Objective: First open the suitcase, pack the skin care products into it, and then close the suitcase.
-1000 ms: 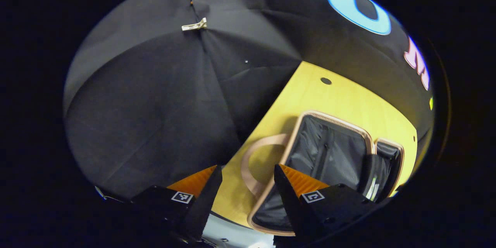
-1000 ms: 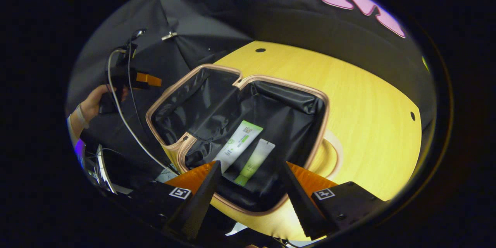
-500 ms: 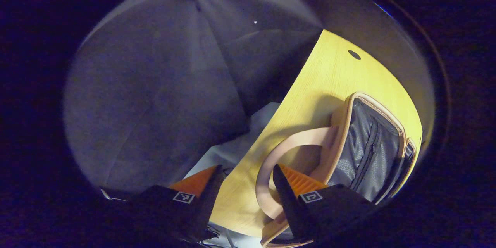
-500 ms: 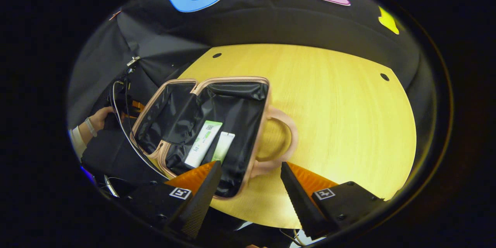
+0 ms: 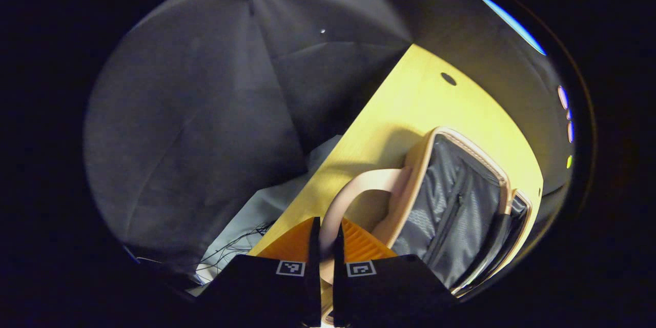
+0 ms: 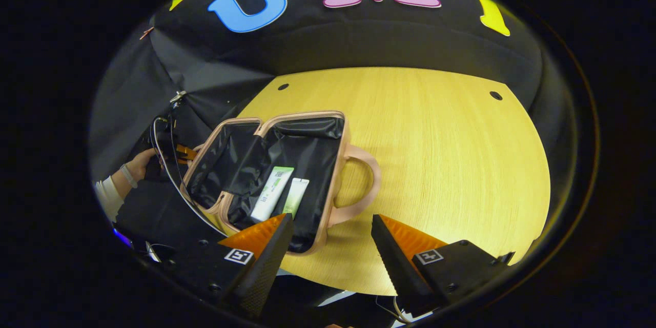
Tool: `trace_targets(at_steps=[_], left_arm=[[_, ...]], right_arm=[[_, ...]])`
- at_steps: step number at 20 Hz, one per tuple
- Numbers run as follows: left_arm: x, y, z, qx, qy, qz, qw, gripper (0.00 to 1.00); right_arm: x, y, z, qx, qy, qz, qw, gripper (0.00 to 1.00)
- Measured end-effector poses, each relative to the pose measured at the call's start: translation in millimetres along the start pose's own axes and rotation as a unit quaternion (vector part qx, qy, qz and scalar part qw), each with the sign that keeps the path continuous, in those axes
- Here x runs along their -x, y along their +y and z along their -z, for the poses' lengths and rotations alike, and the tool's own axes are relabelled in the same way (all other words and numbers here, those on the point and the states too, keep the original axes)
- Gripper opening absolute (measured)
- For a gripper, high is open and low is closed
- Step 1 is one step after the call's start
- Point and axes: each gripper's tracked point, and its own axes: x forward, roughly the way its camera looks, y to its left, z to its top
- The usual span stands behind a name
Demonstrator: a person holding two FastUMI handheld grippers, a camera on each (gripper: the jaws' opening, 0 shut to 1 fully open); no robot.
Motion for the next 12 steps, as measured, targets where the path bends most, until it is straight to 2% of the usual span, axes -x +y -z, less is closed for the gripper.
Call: trace_targets(at_steps=[2,3,7,11,12], left_arm=[[29.2,-10.4,-13.2,-0.021,-0.034,0.006,0.999,0.17],[48.4,-20.0,-19.2,-0.031,-0.054,0.011,0.998,0.13],[117.2,-64.2,-37.7,-0.086,-0.117,0.036,0.989,0.08],[190.9,-130.4,-36.5,-0.145,-0.158,0.073,0.974,0.08],[216.2,-160.4,-33.3,-0.165,-0.172,0.092,0.967,0.08]], right_arm=[[5.9,4.3,-4.0,0.013,-0.01,-0.014,1.0,0.98],[8.7,5.5,-6.3,0.022,-0.017,-0.02,0.999,0.98],[20.4,11.7,-15.8,0.033,-0.038,-0.045,0.998,0.98],[41.6,5.7,-16.8,0.067,-0.06,-0.061,0.994,0.98],[50.3,0.6,-15.8,0.077,-0.067,-0.063,0.993,0.98]])
